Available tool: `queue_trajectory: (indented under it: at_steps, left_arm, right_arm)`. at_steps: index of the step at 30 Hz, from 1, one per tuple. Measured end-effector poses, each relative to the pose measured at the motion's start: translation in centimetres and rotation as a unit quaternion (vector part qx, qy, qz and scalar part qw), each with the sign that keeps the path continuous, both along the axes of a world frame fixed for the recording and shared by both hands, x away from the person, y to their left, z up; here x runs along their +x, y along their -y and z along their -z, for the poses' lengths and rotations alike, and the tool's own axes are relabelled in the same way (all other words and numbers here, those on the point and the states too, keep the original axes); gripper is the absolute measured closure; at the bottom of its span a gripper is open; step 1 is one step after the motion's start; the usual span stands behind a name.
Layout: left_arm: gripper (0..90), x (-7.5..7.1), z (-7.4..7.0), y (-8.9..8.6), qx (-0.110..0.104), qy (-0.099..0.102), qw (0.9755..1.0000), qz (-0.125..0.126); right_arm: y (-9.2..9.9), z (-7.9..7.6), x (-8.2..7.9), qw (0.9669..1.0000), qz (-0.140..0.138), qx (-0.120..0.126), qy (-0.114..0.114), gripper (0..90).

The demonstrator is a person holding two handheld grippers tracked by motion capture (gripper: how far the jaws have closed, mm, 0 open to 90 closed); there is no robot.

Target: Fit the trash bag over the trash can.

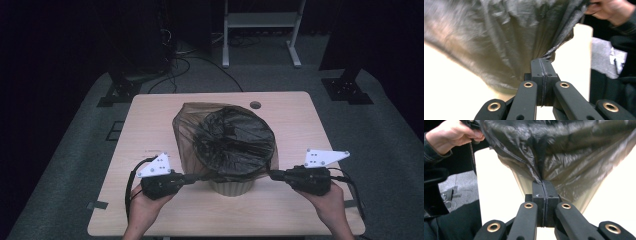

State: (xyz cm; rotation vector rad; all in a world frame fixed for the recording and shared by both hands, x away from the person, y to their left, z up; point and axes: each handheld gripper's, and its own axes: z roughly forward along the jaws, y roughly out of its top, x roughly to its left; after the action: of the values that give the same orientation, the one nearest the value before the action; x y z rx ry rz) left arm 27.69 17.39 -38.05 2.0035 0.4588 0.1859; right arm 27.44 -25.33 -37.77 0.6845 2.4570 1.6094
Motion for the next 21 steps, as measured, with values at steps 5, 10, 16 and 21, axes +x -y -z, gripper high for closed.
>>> queue_trajectory:
  at_steps: [5,10,16,21]
  left_arm:
    - [89.9,1.5,2.4,-0.3,0.007,-0.021,0.9997,-0.013]
    - [89.9,2.5,4.2,0.0,0.031,-0.039,0.9985,-0.023]
    - [75.9,2.5,4.3,-0.6,0.022,-0.035,0.9986,-0.034]
    - [57.3,1.3,1.3,-3.0,-0.005,0.000,0.9989,-0.047]
  right_arm:
    - [-0.3,2.0,1.1,0.9993,0.005,-0.021,-0.029,90.0]
    - [-0.8,3.8,1.7,0.9976,0.002,-0.041,-0.056,90.0]
    - [-0.7,4.5,2.0,0.9965,0.004,-0.048,-0.069,67.0]
    - [2.4,1.2,1.2,0.9991,0.028,0.001,-0.033,58.2]
